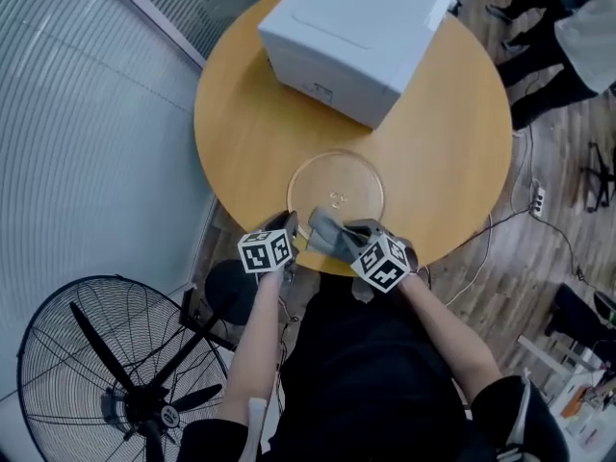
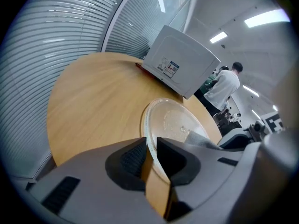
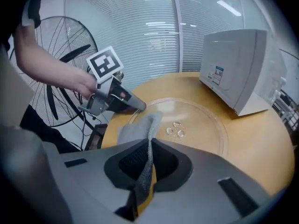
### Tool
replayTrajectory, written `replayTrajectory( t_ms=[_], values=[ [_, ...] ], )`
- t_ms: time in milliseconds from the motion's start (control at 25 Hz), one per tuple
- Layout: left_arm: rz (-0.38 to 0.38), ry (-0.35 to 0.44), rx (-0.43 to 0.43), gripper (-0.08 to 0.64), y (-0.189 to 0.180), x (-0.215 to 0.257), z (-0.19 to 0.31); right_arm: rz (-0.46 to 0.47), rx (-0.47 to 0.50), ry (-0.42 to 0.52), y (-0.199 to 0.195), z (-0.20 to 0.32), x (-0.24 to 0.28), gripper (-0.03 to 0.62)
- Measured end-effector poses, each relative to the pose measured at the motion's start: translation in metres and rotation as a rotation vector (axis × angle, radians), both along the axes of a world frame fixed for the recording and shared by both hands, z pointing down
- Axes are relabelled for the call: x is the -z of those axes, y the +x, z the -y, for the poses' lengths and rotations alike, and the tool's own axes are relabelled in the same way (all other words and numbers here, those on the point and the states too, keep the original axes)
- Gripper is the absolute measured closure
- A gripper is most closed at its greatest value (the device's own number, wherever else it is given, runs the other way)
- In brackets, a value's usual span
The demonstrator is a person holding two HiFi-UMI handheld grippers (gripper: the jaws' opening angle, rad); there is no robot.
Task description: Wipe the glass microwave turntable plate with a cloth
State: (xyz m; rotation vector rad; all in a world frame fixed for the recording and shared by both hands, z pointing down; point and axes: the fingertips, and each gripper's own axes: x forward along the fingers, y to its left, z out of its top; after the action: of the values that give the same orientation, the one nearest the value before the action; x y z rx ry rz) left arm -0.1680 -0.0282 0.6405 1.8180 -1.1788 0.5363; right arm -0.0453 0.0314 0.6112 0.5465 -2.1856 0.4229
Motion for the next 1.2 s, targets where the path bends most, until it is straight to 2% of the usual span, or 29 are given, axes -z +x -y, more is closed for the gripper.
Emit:
replayTrajectory(
  t_ms=[160, 400, 600, 920, 1200],
  values=[
    [0.057, 0.012, 0.014, 0.498, 0.000, 0.007, -0.003, 0.054, -0.060, 0.021, 0.028, 0.007, 0.023, 0.567],
    [0.119, 0.060, 0.128, 0.499, -0.002, 0.036, -0.024, 0.130, -0.101, 0.069, 0.069, 0.009, 0.059, 0.567],
    [0.118, 0.187, 0.190, 0.524, 0.025, 0.091, -0.043, 0.207, -0.107, 0.133, 0.098, 0.011, 0.095, 0.566],
    [0.057, 0.408, 0.261, 0.549, 0.093, 0.185, -0.079, 0.348, -0.109, 0.250, 0.141, 0.010, 0.169, 0.566],
    [0.074, 0.535, 0.263, 0.549, 0.143, 0.254, -0.125, 0.482, -0.129, 0.351, 0.176, -0.008, 0.242, 0.568]
  ],
)
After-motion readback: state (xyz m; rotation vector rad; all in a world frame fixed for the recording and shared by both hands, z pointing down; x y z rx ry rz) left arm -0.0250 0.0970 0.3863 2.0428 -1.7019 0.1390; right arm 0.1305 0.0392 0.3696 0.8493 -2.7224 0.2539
